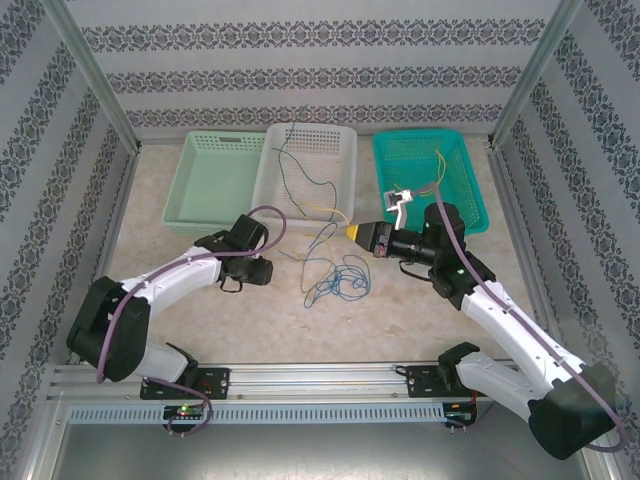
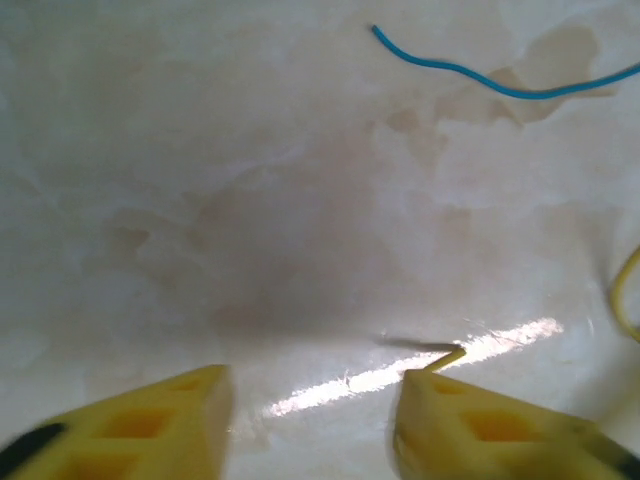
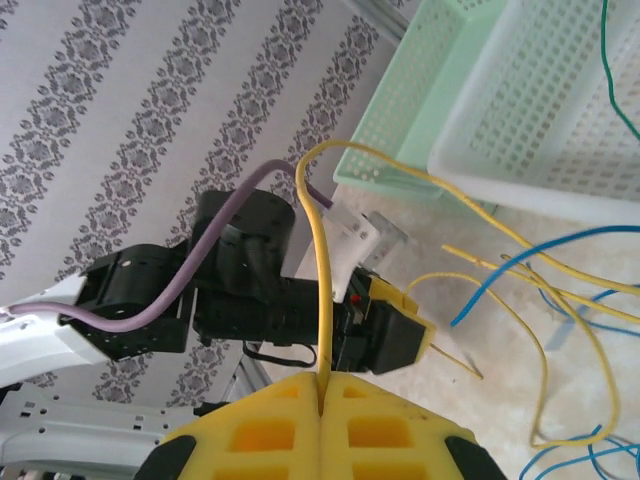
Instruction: Untangle the cables
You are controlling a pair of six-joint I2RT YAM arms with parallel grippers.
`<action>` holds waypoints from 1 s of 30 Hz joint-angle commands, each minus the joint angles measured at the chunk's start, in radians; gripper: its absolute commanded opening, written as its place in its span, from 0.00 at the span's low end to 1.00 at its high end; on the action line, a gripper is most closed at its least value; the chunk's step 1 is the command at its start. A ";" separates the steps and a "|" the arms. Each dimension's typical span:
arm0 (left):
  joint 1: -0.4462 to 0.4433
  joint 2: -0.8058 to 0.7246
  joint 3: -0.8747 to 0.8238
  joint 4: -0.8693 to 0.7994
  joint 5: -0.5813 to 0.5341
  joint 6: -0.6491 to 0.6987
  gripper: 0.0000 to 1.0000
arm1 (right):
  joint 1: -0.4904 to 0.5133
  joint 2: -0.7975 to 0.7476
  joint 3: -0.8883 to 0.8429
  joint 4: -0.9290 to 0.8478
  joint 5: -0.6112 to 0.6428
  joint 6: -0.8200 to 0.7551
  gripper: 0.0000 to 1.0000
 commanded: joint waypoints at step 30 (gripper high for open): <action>-0.012 -0.274 0.045 0.308 0.145 0.043 0.81 | 0.048 -0.008 0.049 0.085 0.049 -0.031 0.00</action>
